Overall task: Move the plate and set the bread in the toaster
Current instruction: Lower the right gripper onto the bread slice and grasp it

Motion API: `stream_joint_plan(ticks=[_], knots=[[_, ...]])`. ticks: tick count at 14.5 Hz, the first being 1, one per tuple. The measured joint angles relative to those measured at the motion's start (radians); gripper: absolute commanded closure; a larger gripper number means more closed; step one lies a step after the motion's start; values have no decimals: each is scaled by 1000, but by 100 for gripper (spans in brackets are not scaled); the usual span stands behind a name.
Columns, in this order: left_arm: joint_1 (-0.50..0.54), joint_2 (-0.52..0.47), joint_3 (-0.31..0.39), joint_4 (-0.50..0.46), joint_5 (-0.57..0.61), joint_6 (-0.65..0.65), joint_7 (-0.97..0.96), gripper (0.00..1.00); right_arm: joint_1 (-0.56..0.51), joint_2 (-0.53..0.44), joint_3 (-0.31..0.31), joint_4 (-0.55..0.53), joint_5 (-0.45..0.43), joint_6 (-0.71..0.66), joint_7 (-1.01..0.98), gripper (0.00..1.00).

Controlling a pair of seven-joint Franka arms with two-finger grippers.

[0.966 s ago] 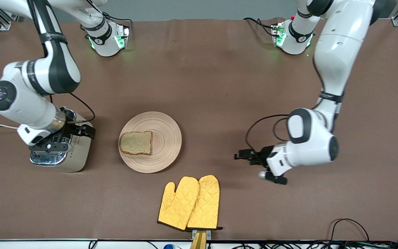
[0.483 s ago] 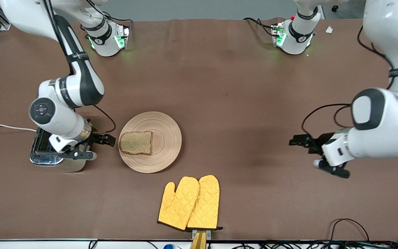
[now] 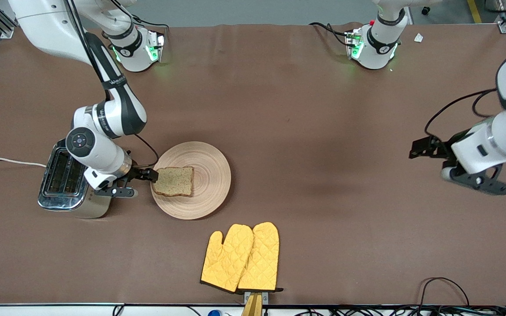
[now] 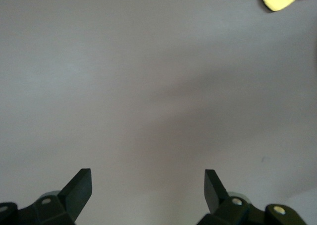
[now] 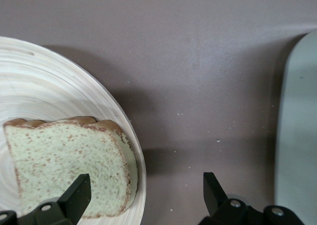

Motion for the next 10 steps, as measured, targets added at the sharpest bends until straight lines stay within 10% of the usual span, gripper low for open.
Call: stream_joint_plan(ticks=[10], knots=[[-11, -109, -45, -7, 57, -31, -221, 0, 43, 35, 2, -13, 41, 38, 6, 28]])
